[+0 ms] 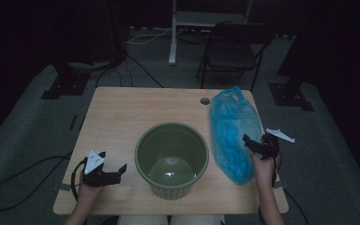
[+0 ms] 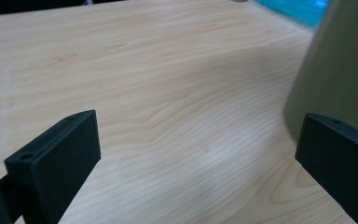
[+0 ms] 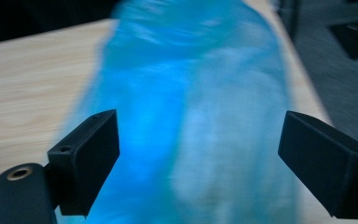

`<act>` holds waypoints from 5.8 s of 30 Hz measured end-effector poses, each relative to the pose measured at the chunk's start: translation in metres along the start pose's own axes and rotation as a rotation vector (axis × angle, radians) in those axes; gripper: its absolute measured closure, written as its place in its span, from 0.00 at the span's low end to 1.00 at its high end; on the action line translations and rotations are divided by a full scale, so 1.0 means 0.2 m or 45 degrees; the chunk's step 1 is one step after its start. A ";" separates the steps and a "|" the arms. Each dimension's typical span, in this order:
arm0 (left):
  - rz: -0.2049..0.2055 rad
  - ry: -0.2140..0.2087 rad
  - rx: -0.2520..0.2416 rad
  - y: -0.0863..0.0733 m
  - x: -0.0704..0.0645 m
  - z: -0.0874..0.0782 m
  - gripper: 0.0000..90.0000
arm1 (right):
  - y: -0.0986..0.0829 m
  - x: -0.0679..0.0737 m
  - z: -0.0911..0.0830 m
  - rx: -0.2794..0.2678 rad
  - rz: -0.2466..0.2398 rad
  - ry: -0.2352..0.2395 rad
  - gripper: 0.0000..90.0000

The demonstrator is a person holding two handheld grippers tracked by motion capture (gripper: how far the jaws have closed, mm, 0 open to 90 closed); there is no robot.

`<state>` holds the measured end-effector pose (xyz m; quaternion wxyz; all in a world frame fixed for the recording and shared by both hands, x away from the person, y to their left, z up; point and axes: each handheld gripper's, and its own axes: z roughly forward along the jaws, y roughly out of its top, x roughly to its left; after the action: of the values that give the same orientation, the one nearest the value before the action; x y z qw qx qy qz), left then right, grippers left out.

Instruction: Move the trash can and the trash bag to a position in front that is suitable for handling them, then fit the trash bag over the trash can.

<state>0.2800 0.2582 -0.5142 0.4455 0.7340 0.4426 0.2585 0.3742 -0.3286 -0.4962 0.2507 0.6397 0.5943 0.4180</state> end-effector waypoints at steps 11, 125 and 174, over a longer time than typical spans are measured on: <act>-0.057 0.013 0.012 -0.10 0.02 0.00 0.01 | -0.04 -0.07 0.21 0.186 0.010 -0.139 0.13; -0.075 0.084 -0.096 -0.15 0.04 0.00 0.01 | 0.03 0.15 -0.41 -0.085 -0.226 0.532 1.00; -0.039 0.070 -0.100 -0.15 0.03 0.00 0.01 | 0.95 1.36 -0.72 -0.776 -0.213 1.132 1.00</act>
<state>0.2706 0.2707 -0.5396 0.4658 0.7017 0.4553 0.2889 0.3433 -0.1229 -0.2003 0.1816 0.2501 0.5438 0.7802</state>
